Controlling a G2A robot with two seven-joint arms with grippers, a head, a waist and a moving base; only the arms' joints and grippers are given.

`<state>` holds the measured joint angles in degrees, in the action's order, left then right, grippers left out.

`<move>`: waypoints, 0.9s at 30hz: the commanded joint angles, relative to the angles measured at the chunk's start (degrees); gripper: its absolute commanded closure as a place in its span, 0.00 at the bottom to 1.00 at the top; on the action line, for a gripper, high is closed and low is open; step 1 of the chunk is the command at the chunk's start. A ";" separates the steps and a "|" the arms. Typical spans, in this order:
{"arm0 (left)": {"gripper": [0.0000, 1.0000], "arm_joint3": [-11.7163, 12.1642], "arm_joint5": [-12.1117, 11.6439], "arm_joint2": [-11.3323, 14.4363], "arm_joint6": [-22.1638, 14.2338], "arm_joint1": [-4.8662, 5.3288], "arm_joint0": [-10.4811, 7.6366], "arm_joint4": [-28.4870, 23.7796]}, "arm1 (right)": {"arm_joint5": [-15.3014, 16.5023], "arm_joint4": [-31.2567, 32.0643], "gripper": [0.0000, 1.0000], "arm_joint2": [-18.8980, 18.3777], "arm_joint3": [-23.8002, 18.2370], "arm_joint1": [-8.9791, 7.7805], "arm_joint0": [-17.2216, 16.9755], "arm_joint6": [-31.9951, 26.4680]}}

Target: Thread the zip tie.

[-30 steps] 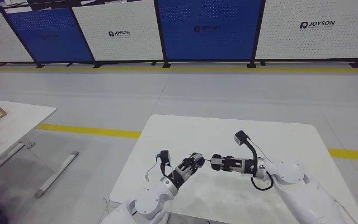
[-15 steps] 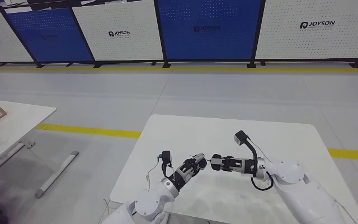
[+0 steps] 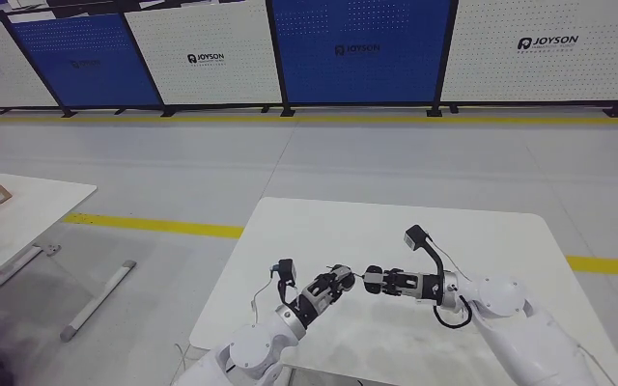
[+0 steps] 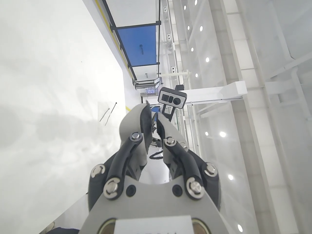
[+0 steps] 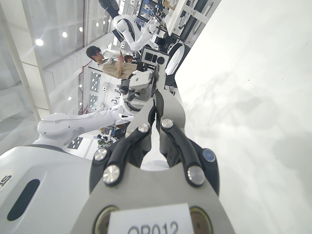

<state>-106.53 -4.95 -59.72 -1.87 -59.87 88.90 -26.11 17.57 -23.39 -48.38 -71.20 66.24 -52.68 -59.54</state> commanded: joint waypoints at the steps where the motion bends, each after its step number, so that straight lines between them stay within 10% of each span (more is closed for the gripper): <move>1: 1.00 -0.07 0.05 -0.07 0.01 -0.08 0.08 0.12 | 0.00 0.00 1.00 0.00 0.00 0.00 0.00 0.00; 6: 1.00 -0.32 -0.02 -0.27 -0.04 -0.28 0.41 0.89 | -0.56 0.61 0.99 -0.14 -0.89 -0.01 -0.64 1.46; 9: 1.00 -0.53 0.10 -0.34 0.16 -0.40 0.63 1.45 | -1.19 1.13 0.00 -1.03 -1.85 -0.20 -1.33 2.28; 27: 1.00 -1.13 5.08 -0.64 2.26 -0.91 1.03 4.86 | 1.91 0.91 0.00 -11.44 -7.93 -3.12 -9.86 3.22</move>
<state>-107.66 0.18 -60.37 0.37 -60.78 89.93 -21.23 19.49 -22.47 -59.85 -79.15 63.12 -62.57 -56.30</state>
